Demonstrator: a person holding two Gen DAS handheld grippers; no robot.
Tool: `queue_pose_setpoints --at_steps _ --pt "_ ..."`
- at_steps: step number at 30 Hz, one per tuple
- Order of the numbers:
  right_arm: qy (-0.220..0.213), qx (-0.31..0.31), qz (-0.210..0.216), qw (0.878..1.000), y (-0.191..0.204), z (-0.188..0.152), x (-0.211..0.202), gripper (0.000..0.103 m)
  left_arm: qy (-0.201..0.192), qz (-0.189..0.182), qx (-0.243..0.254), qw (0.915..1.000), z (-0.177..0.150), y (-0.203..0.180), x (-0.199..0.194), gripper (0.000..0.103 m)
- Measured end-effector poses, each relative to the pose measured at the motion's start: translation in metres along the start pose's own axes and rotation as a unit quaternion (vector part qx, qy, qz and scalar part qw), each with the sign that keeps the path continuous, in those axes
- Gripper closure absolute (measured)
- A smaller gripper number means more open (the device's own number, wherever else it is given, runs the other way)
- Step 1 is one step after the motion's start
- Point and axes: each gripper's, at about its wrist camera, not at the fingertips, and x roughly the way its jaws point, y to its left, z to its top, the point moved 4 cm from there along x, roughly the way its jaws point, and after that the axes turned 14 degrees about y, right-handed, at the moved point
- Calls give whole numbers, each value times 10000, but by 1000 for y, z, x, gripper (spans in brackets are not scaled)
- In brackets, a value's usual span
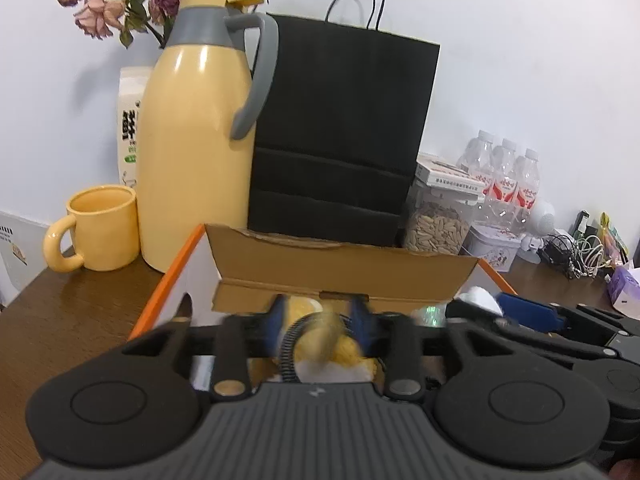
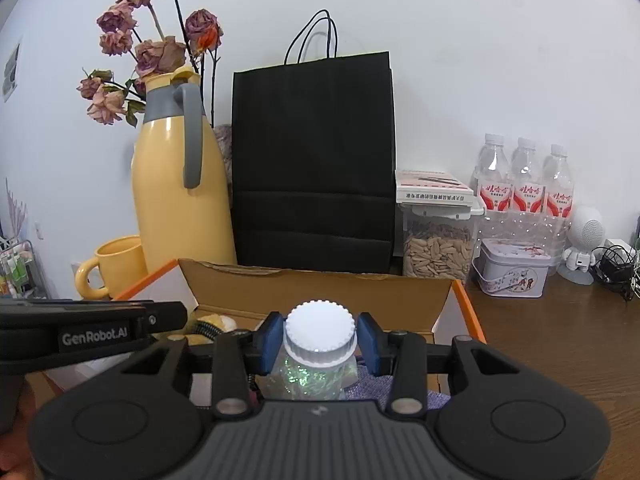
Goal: Organize objects
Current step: 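Carry the cap and USB stick into the box and open both grippers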
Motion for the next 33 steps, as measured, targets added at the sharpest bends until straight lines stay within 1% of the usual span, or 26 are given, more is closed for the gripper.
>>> queue_pose_setpoints --at_steps 1,2,3,4,5,6,20,27,29,31,33 --pt "13 -11 -19 10000 0 0 0 46 -55 59 -26 10000 1 1 -2 40" --pt "9 -19 -42 10000 -1 0 -1 38 -102 166 -68 9998 2 3 -3 25" --pt "-10 -5 -90 10000 -2 0 -1 32 -134 189 -96 9997 3 5 -5 16" --pt "-7 9 -121 9999 -4 0 -1 28 -177 179 -137 9996 4 7 -6 0" --pt "-6 25 -131 9999 -4 0 -1 21 -238 173 -183 9994 5 8 -7 0" --pt "-17 34 -133 9999 -5 0 -1 17 -274 201 -212 9992 6 10 -9 0" --pt "8 -17 -26 10000 -2 2 -7 14 -288 206 -79 9993 5 7 -16 0" --pt "-14 -35 -65 10000 -2 1 -19 11 -420 253 -18 9988 1 10 -32 0" --pt "-34 -62 -75 9999 -2 -1 -25 9 -478 262 18 9985 -2 11 -38 0" --pt "-47 -109 -88 9999 0 -4 -30 3 -527 289 69 9982 -7 11 -45 0" --pt "-62 -174 -115 9998 2 -8 -36 2 -571 322 126 9978 -13 11 -51 0"
